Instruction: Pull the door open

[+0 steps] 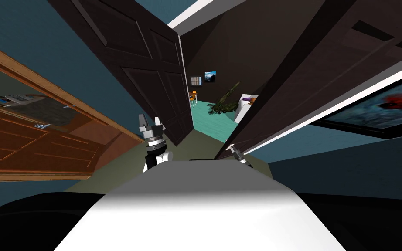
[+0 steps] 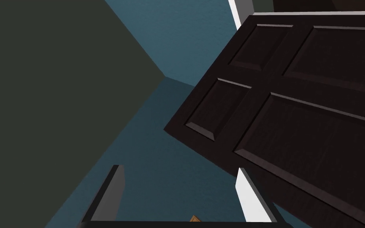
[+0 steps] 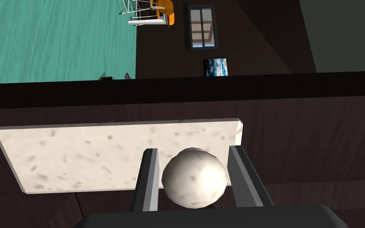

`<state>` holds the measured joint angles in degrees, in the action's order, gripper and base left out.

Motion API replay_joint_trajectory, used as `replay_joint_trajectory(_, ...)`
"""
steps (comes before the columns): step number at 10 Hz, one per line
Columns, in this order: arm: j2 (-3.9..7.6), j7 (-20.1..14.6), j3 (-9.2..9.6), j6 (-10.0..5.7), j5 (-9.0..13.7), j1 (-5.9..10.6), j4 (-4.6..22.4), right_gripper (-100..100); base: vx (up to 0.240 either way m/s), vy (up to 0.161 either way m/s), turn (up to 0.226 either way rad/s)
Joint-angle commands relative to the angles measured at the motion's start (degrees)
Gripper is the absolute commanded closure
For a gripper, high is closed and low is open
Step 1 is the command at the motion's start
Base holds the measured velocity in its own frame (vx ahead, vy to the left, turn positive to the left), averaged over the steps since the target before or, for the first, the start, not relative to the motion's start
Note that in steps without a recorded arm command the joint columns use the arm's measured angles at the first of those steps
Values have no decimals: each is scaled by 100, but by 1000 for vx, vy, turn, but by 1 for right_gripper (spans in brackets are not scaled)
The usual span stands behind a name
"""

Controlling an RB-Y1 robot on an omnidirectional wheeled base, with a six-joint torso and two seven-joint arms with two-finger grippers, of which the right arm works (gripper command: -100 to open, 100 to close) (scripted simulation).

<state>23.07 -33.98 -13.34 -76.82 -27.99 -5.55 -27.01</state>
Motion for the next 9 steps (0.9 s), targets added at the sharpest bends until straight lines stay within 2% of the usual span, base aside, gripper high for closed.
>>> replay_joint_trajectory(1, 12, -3, -30, -16, -24, 34, 20, 100, -251, -124, 247)
replay_joint_trajectory(9, 46, -10, -157, -98, -152, 180, 192, 100, -214, -96, 158)
